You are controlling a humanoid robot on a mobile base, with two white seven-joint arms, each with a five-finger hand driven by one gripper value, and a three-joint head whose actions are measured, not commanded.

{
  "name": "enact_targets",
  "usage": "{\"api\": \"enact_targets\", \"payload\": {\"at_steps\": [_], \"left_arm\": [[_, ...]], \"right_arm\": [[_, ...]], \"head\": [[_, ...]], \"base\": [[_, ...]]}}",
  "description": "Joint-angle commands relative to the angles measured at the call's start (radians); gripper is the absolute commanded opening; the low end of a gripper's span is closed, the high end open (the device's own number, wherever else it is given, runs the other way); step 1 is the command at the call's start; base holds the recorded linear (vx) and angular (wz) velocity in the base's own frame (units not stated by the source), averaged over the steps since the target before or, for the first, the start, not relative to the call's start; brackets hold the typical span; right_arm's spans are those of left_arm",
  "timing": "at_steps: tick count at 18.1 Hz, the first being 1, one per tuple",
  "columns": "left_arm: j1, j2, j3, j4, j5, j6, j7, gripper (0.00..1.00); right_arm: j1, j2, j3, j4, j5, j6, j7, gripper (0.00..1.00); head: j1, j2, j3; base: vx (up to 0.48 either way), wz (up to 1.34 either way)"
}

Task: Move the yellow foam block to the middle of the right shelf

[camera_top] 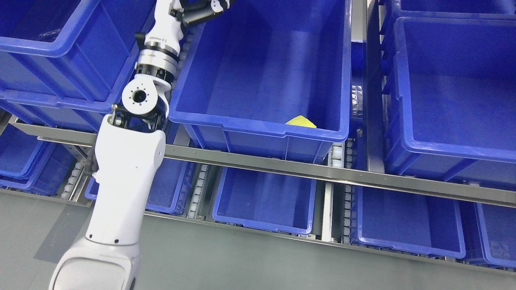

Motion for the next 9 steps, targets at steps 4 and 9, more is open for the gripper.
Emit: {"api": "enact_targets", "payload": {"at_steps": [4, 9], "left_arm": [[0.166, 0.017, -0.127, -0.256, 0.114, -0.009, 0.013, 1.0], [0.153, 0.017, -0.035, -0.294, 0.115, 0.011, -0.026, 0.97]], "right_arm": [[0.0, -0.017, 0.0, -0.017, 0.008, 0.001, -0.002, 1.0], [0.0, -0.017, 0.0, -0.017, 0.008, 0.0, -0.004, 1.0]], "head": [[0.0, 0.0, 0.0], [0.0, 0.0, 0.0]], "base": [[0.0, 0.0], [0.0, 0.0]]}}
